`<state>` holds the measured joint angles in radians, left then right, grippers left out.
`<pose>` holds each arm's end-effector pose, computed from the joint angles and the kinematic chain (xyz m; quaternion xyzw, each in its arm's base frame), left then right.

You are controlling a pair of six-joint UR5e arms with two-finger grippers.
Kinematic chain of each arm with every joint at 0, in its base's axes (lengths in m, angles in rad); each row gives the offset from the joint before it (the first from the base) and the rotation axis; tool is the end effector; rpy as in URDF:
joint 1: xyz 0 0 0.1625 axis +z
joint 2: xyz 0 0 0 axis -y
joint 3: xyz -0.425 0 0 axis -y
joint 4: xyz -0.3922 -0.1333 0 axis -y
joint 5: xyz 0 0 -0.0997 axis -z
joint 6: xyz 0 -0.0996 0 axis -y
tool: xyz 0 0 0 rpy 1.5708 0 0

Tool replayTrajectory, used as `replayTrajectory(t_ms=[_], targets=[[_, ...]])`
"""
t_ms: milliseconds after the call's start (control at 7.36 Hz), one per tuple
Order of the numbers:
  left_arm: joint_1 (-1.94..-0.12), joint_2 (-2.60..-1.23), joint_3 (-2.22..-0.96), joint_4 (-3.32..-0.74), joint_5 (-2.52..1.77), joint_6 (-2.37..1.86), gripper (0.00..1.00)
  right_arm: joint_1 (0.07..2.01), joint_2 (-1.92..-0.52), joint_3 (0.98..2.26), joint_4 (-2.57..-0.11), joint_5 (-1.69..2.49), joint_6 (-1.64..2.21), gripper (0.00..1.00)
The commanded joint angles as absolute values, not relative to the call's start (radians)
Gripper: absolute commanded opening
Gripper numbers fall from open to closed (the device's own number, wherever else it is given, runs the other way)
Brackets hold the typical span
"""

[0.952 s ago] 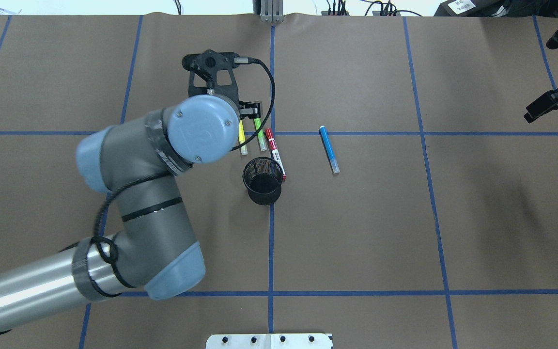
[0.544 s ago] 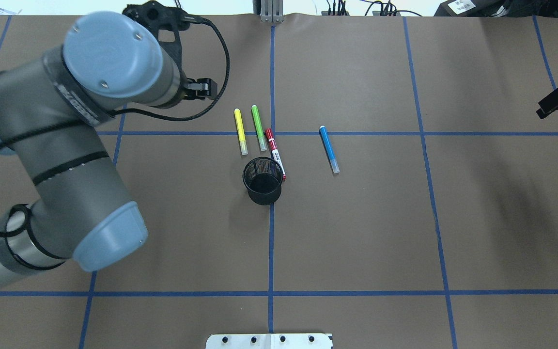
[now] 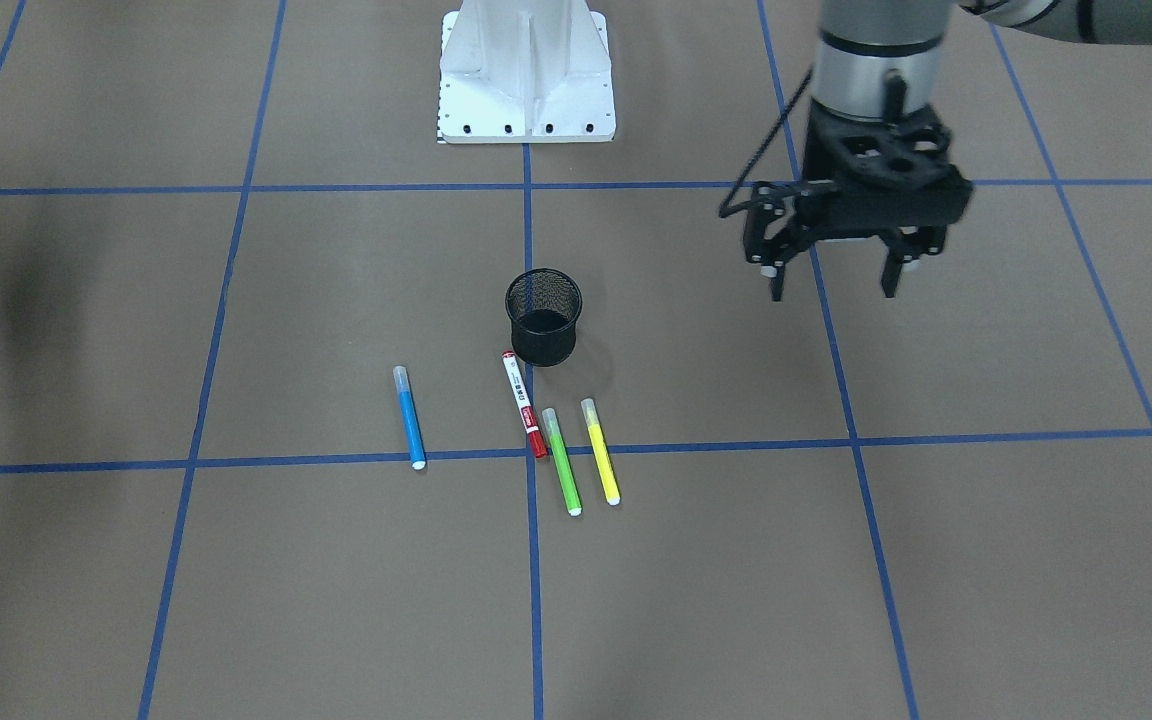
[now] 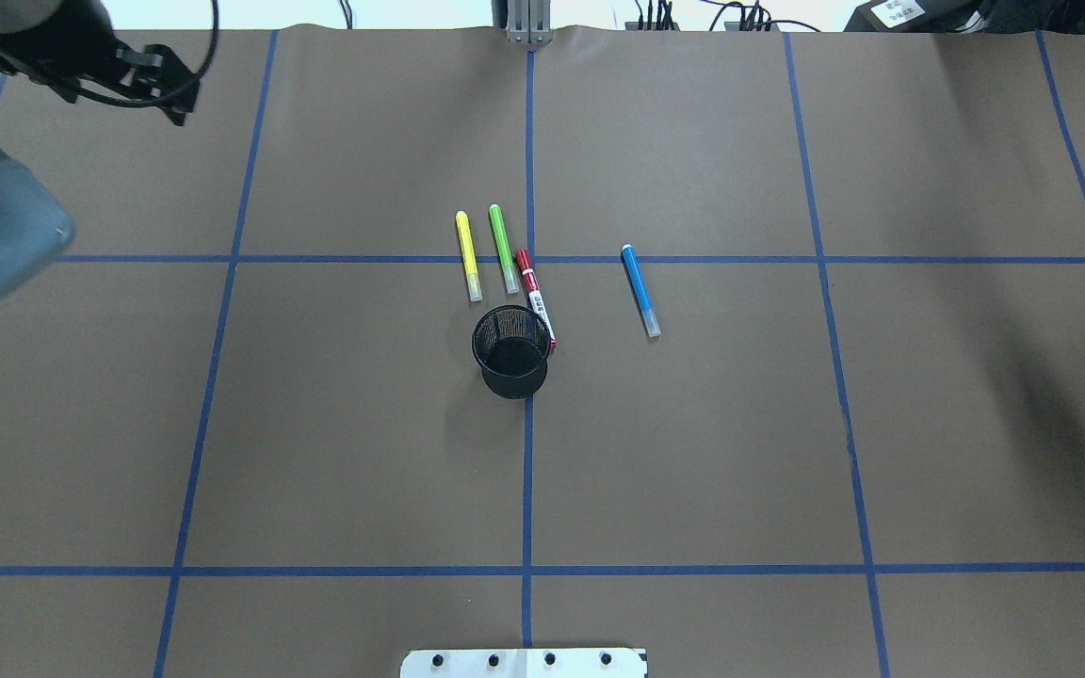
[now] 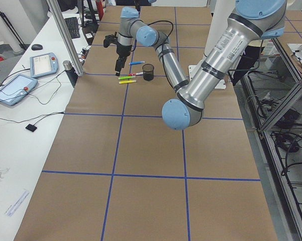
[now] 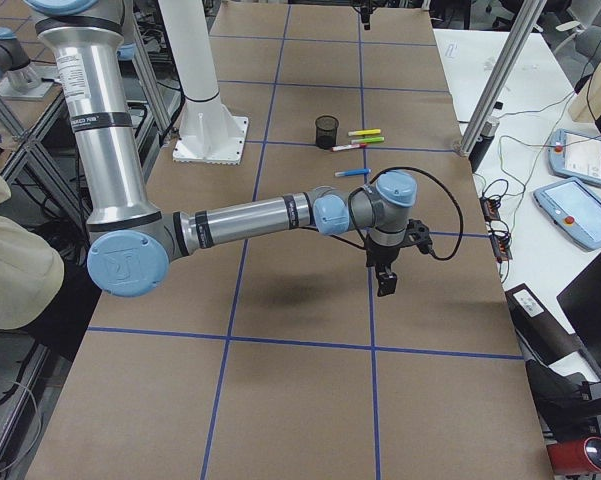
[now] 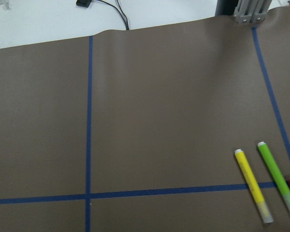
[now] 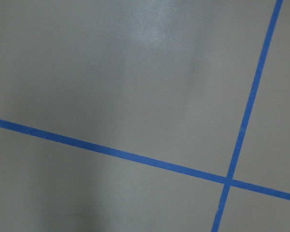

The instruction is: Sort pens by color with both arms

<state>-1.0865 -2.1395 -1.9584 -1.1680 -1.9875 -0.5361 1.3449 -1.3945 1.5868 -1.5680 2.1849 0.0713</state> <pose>0.1913 -0.5634 0.2252 0.1361 0.3042 0.0321 0.9423 -0.0544 -0.5755 0.5665 0.0473 -0.3112 -0.1026 0.9436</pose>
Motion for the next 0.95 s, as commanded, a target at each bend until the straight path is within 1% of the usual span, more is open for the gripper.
replayTrajectory(t_ms=[0, 408, 680, 816], targets=[[-1.256, -2.057, -1.876, -1.166, -2.1, -0.265, 0.99, 1.425, -1.391, 1.496, -1.572, 2.19, -0.019, 1.0], [-1.426, -2.002, -1.702, -1.184, -2.213, 0.027, 0.99, 1.468, -1.399, 1.441, -1.571, 2.204, -0.057, 1.0], [-1.463, -1.948, -1.607, -1.294, -2.215, 0.098, 0.99, 1.512, -1.399, 1.37, -1.571, 2.206, -0.191, 1.0], [-1.497, -1.93, -1.526, -1.358, -2.215, 0.157, 0.99, 1.523, -1.402, 1.347, -1.571, 2.22, -0.208, 1.0]])
